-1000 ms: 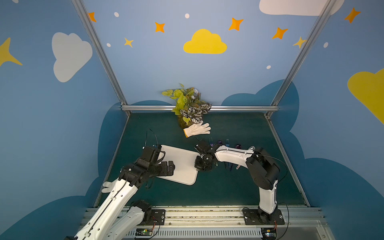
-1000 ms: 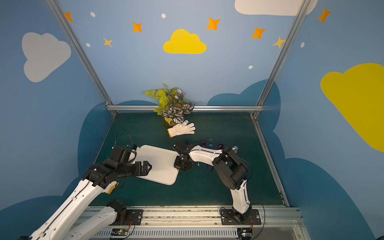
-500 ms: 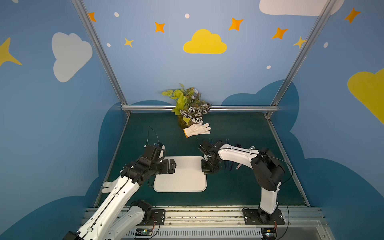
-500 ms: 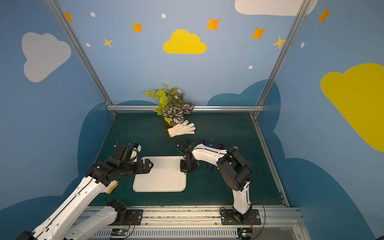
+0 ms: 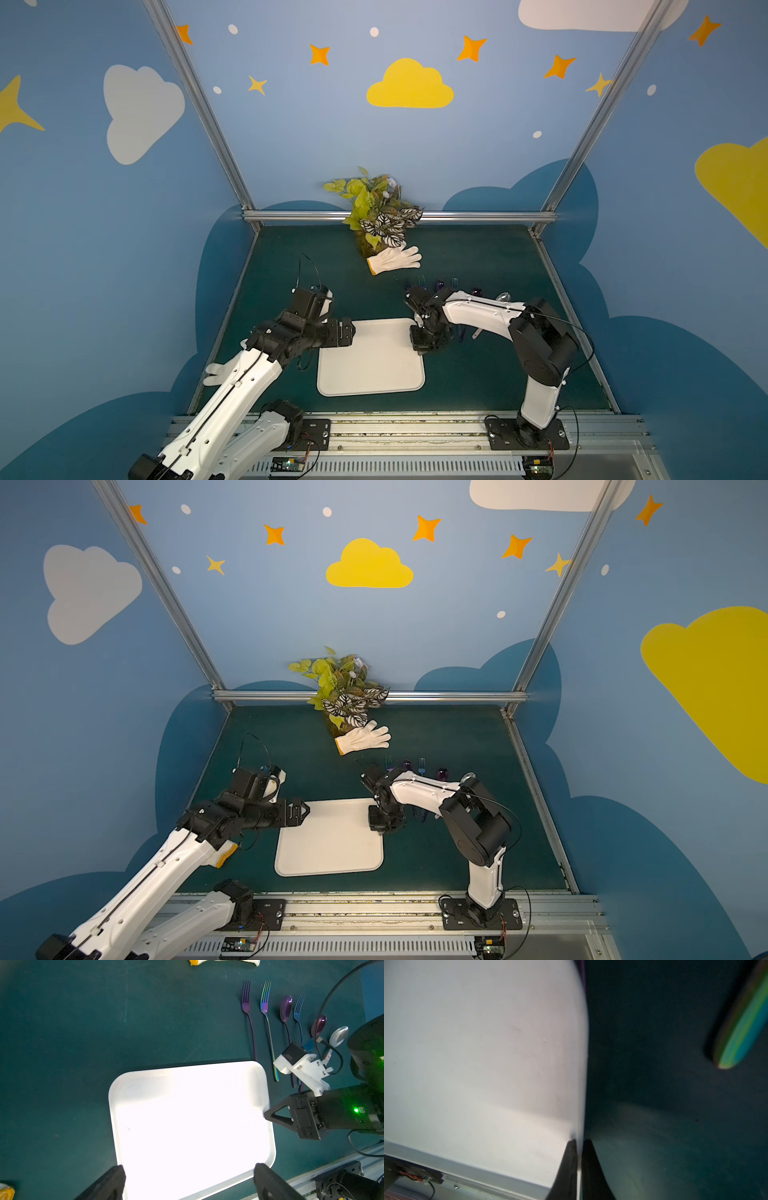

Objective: Set the spoon and fork side by side
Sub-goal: Adjust the tray at the center of the board, then pick up the fork at the center of the board.

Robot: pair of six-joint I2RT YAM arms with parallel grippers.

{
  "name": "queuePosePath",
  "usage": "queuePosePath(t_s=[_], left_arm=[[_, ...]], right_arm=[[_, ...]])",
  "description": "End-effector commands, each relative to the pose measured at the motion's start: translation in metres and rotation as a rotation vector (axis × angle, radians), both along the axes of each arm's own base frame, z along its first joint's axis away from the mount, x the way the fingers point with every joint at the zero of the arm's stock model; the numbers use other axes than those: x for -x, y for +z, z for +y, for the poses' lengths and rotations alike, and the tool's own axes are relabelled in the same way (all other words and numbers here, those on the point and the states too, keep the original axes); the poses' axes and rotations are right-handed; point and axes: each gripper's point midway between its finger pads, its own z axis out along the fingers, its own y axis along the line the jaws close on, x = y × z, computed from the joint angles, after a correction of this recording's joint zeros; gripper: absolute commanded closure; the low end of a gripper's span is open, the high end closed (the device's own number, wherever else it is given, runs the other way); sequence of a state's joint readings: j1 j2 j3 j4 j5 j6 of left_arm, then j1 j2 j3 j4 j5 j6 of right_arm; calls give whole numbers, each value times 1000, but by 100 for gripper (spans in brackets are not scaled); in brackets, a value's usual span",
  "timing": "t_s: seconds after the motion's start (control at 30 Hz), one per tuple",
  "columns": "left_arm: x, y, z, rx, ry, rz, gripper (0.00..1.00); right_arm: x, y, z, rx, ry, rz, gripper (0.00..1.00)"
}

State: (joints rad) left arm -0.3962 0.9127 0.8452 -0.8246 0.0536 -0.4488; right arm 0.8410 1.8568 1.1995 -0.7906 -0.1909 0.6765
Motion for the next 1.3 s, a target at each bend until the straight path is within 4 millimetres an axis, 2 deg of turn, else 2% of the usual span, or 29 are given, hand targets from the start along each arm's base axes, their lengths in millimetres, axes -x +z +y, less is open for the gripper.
queuePosePath(t_s=[0.0, 0.07, 0.27, 0.43, 0.57, 0.7, 0.83, 0.93, 1.1, 1.27], left_arm=[[0, -3, -4, 11, -11, 10, 0], [0, -3, -6, 12, -17, 10, 0], [-1, -5, -8, 10, -26, 22, 0], [-1, -6, -9, 4, -29, 33, 0], [-5, -6, -1, -43, -15, 30, 0], [-11, -10, 21, -83, 126, 26, 0], [-13, -4, 22, 8, 149, 8, 0], [-11, -3, 22, 47, 157, 4, 0], [0, -12, 21, 31, 133, 77, 0], [9, -12, 18, 36, 92, 106, 0]], right_arm=[[5, 4, -15, 55, -23, -8, 100], [4, 5, -16, 56, -28, -15, 98], [-1, 17, -24, 62, -32, -51, 75], [-7, 45, -36, 93, 5, -121, 60], [-18, 72, -46, 111, 22, -195, 52], [-34, 93, -48, 102, 42, -260, 51], [-53, 101, -41, 93, 71, -292, 52], [-69, 98, -28, 98, 104, -301, 54], [-100, 89, -1, 106, 144, -319, 60], [-132, 72, 23, 123, 181, -343, 63]])
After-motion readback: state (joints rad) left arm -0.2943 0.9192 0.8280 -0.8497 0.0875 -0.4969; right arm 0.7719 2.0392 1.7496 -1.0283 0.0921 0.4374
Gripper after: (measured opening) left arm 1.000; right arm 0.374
